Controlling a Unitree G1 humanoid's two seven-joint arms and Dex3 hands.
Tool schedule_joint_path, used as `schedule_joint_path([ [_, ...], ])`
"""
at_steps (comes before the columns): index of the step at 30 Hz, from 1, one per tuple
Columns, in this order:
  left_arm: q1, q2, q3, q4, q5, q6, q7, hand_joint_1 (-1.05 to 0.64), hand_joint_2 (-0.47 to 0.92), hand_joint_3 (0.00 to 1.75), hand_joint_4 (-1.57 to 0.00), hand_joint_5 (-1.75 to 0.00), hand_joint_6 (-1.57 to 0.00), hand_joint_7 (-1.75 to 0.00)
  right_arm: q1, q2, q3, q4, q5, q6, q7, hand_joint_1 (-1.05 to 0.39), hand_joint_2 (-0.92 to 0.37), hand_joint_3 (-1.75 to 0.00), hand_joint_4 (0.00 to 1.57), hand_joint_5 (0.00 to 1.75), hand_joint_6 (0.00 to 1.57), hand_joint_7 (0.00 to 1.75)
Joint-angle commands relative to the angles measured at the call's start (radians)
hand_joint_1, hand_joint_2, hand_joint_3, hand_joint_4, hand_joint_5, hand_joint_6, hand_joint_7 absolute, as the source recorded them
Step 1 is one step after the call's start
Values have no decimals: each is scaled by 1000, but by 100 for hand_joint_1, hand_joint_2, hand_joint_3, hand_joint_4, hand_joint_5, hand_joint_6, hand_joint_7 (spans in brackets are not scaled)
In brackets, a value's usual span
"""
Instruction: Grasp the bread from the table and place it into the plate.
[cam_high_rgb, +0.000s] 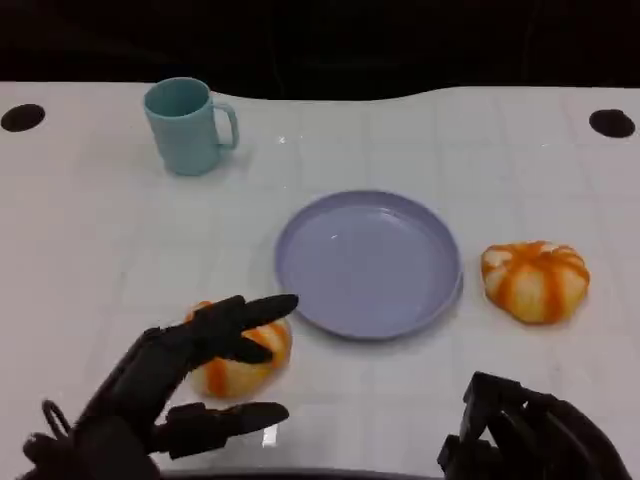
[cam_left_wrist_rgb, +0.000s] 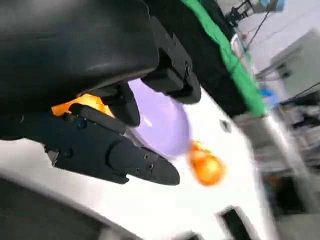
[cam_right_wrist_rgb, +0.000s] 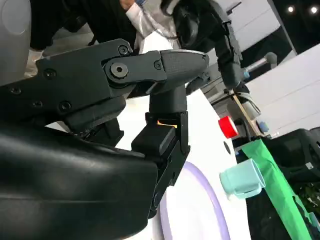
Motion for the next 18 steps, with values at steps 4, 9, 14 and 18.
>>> schedule_joint_path([
  [4,17,98,-36,-135,362,46,101,-61,88,0,-27,-47,-32,0,3,-6,5,-26,-2,9,-23,-71,-92,-23,87,158,79,135],
  [9,-5,112,-79,-175,573,90,140,-61,87,0,-25,-39,-27,0,-4,-7,7,-28,0,19,-33,-71,-92,-23,86,160,78,137],
  [14,-51,110,-133,-165,721,153,126,-61,85,0,-23,-34,-24,-1,-6,-6,4,-23,2,17,-30,-71,-92,-23,86,161,78,137],
  [18,-106,91,-184,-124,806,235,83,-61,83,0,-22,-31,-25,-1,-7,-6,3,-25,2,21,-34,-72,-92,-22,86,161,78,137],
])
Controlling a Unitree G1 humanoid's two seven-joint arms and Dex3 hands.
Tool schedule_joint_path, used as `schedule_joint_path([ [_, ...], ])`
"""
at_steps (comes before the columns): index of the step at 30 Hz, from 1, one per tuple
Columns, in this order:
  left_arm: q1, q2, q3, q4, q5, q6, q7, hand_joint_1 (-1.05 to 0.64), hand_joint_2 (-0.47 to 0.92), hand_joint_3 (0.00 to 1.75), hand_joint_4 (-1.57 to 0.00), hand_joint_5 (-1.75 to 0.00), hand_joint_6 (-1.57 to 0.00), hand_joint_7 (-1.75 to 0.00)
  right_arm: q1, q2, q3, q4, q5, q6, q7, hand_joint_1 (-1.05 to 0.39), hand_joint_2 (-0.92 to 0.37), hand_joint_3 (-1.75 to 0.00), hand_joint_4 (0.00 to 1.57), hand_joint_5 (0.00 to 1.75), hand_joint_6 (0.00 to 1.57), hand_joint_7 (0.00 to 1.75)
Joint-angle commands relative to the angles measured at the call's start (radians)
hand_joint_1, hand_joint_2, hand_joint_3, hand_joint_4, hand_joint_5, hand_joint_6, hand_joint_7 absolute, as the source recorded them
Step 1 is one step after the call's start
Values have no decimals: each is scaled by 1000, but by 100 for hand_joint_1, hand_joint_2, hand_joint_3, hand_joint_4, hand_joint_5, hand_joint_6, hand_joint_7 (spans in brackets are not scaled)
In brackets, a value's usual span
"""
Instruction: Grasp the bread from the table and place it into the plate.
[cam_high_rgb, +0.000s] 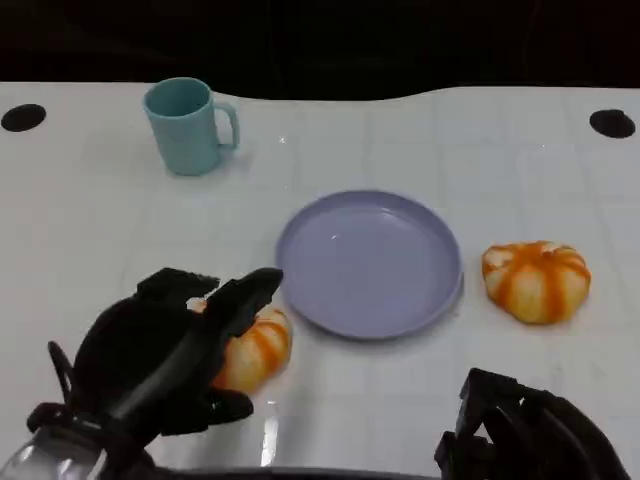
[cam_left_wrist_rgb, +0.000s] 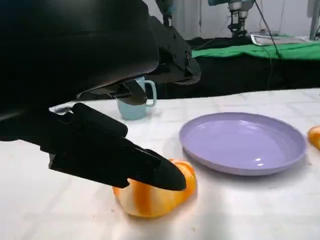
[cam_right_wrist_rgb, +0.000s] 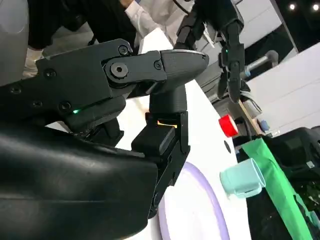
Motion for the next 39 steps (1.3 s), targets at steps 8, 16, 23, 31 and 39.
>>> schedule_joint_path([
  [8,-152,-31,-120,184,155,197,-70,-62,84,0,-23,-26,-25,0,-6,-7,-6,5,1,-8,1,-71,-92,-23,85,160,77,136],
  [16,-247,-66,-190,336,161,295,-97,-63,85,1,-30,-17,-23,0,-2,-7,-6,0,2,-2,-3,-72,-92,-22,86,160,78,136],
  [23,-316,-76,-231,485,117,315,-73,-66,85,0,-32,-14,-22,0,-2,-10,-6,2,4,-6,8,-71,-92,-23,85,160,77,136],
  [31,-400,-86,-270,695,58,334,-24,-63,85,0,-33,-11,-22,0,2,-10,-4,-4,1,-4,3,-71,-92,-23,86,160,78,135],
  [39,-435,-56,-307,829,3,257,139,-42,92,10,-72,-73,-76,-7,4,-11,-5,-6,3,-4,6,-72,-92,-22,87,159,79,135],
])
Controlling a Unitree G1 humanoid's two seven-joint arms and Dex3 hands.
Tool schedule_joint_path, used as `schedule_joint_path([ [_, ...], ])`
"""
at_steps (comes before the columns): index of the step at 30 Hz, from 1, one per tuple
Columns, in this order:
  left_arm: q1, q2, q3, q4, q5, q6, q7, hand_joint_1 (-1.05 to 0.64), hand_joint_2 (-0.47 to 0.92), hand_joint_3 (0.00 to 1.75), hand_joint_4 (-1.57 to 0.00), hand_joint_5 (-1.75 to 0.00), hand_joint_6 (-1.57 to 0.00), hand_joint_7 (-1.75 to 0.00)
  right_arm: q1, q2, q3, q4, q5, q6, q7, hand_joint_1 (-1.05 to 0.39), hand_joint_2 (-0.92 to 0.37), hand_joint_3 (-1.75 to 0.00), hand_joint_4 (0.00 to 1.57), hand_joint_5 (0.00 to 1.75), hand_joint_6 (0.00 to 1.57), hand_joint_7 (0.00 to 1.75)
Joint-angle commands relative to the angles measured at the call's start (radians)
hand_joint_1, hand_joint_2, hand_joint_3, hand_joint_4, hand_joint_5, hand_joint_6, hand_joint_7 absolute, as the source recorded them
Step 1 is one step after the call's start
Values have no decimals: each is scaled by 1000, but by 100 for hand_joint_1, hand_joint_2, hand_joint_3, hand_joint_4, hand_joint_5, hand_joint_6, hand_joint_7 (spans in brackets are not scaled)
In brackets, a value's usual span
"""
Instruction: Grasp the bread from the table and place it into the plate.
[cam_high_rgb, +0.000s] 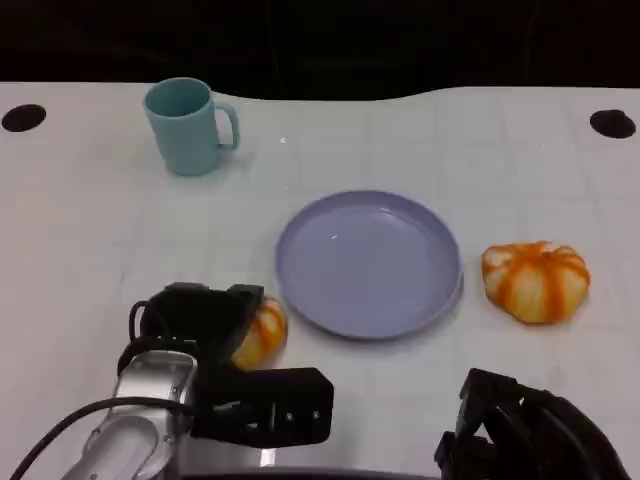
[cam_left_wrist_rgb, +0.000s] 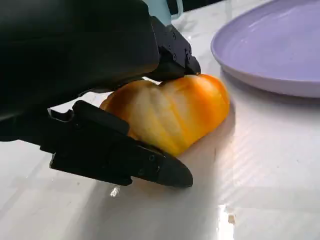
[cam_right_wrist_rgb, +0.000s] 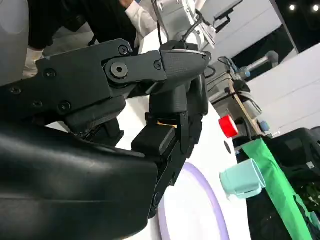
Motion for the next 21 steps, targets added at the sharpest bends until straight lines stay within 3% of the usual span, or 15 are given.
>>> schedule_joint_path([
  [1,14,46,-14,80,-40,-83,128,-39,92,13,-77,-93,-90,-9,4,-12,-5,-8,5,-3,2,-72,-92,-22,87,159,79,135],
  [2,13,52,-17,93,-45,-100,160,-39,92,21,-79,-121,-102,-12,4,-12,-5,-8,5,-1,1,-72,-92,-22,87,159,79,135],
  [4,15,59,-22,116,-51,-129,234,-38,92,30,-76,-157,-111,-14,4,-12,-5,-9,4,0,-1,-71,-92,-22,87,159,80,136],
  [6,20,61,-20,135,-64,-160,308,-36,92,31,-76,-170,-92,-70,4,-13,-5,-8,1,0,-3,-71,-92,-22,87,159,80,136],
  [7,21,61,-20,144,-69,-172,338,-34,92,32,-76,-173,-75,-114,3,-13,-5,-7,1,-1,-3,-71,-92,-22,87,159,80,136],
  [8,22,62,-20,150,-74,-181,366,-33,92,33,-77,-174,-67,-135,2,-13,-6,-5,2,-2,-1,-71,-92,-22,87,159,79,136],
  [11,23,65,-27,168,-72,-201,467,-29,92,27,-78,-175,-54,-164,2,-13,-7,-3,6,2,1,-71,-92,-22,87,159,79,136],
  [13,25,67,-25,173,-80,-216,511,-27,92,25,-79,-175,-52,-168,1,-12,-7,-1,6,0,1,-71,-92,-22,87,159,79,135],
  [15,25,70,-23,174,-82,-223,545,-26,92,25,-80,-175,-58,-149,1,-10,-9,3,10,-3,6,-71,-92,-22,87,160,79,135],
  [17,24,73,-24,178,-77,-227,588,-24,92,23,-78,-175,-50,-168,0,-10,-10,8,11,-7,10,-70,-92,-22,86,159,78,135],
  [21,27,82,-19,154,-82,-229,610,-23,92,24,-76,-175,-48,-174,0,-9,-8,8,4,-11,7,-71,-92,-22,87,159,79,134],
])
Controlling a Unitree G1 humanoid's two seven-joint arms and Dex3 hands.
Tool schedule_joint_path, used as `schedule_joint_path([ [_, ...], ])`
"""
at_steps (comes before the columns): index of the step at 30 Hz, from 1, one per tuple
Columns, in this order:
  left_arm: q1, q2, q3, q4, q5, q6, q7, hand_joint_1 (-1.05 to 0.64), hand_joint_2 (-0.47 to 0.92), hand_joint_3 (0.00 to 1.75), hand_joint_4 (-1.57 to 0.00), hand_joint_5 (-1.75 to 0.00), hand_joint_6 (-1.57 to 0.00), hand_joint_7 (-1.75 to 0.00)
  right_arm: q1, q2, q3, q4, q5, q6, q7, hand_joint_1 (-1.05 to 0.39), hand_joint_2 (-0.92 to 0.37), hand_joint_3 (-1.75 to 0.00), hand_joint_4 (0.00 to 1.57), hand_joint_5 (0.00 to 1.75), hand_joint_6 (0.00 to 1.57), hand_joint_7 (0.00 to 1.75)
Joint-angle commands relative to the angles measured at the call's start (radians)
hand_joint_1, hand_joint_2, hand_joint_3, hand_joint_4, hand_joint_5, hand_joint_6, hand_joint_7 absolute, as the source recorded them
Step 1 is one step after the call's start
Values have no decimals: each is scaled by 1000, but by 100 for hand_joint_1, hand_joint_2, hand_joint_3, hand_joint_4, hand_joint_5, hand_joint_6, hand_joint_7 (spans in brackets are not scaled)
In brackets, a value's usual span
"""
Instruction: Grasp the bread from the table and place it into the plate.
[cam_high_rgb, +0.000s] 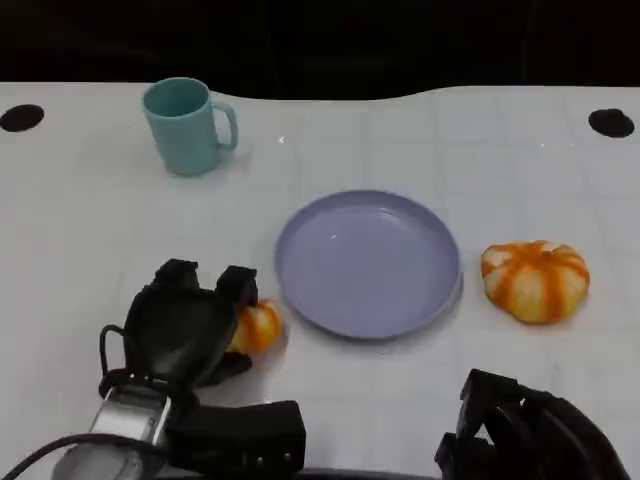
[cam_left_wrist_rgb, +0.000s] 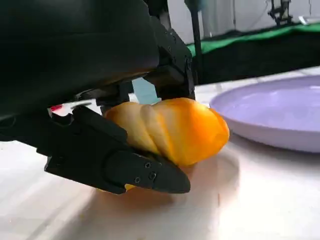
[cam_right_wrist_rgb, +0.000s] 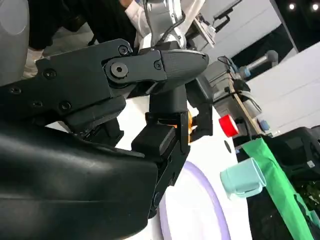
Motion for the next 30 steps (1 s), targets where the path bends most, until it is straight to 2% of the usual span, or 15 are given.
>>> schedule_joint_path([
  [1,12,29,5,-18,-10,-1,23,-23,92,22,-76,-175,-48,-171,-1,-9,-6,4,1,-12,3,-71,-92,-22,87,159,79,134],
  [6,4,46,25,-67,-18,-11,54,-18,91,20,-77,-175,-54,-168,1,-10,-7,-4,3,-2,-4,-71,-92,-22,87,159,79,134],
  [10,-1,56,51,-115,-38,-29,54,-19,91,29,-77,-175,-56,-174,-2,-8,-7,4,2,-5,-2,-70,-92,-23,87,160,78,135],
  [12,-5,56,62,-140,-41,-31,59,-18,73,62,-79,-175,-60,-175,-3,-10,-8,5,1,-4,-3,-71,-92,-23,86,159,78,135],
  [14,-7,55,68,-158,-40,-29,59,-18,63,76,-81,-175,-62,-175,-2,-10,-8,4,2,-3,-4,-71,-92,-23,86,159,78,135],
  [21,-27,33,91,-211,-64,-61,66,-13,49,82,-85,-175,-66,-175,0,-11,-8,12,4,-13,12,-71,-92,-23,87,160,77,136],
  [25,-62,12,88,-198,-93,-90,39,-10,39,96,-85,-175,-67,-175,1,-11,-6,12,5,-9,14,-71,-92,-23,88,160,78,136],
  [30,-142,-33,69,-131,-133,-117,-21,-11,40,102,-86,-175,-69,-175,2,-11,0,11,0,-6,13,-71,-92,-22,88,159,78,137],
])
